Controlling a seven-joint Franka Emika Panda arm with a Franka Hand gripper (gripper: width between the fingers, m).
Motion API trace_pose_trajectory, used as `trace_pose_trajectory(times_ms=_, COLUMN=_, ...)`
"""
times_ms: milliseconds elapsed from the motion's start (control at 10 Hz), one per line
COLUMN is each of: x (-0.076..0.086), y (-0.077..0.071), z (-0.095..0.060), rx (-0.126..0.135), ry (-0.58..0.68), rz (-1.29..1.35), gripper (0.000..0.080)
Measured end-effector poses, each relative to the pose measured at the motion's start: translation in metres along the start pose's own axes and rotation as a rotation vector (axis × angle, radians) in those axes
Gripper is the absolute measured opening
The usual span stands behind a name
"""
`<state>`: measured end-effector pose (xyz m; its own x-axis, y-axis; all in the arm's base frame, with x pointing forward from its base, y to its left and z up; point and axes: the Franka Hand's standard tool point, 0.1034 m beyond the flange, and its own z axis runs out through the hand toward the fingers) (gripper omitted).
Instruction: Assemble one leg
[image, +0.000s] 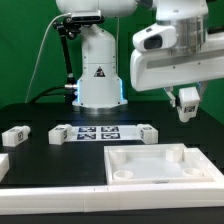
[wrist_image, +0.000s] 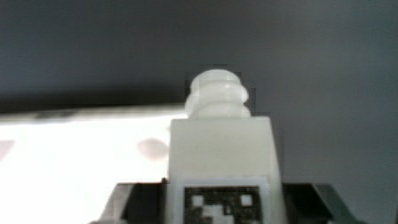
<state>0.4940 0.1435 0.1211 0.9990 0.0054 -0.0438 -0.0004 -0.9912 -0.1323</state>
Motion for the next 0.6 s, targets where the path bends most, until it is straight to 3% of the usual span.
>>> trace_pose_trajectory(times_ms=100, x=0.008, y=0.0, z=-0.006, rx=-0.002, ry=0.1, rz=-0.016, gripper=0.0285)
trace_pose_trajectory(times_ms=400, x=0.01, y=-0.006, z=-0.003, rx=0.023, ry=0.386, rz=-0.043, gripper=0.0285)
trace_pose_trajectory(times_ms=500, x=0.007, y=-0.01, z=0.013, rx=0.011, ry=0.43, rz=-0.135, gripper=0.0285)
trace_pose_trajectory(times_ms=600, x=0.022, y=0.002, z=0.015, rx=-0.017, ry=0.414, rz=-0.196, gripper=0.0285)
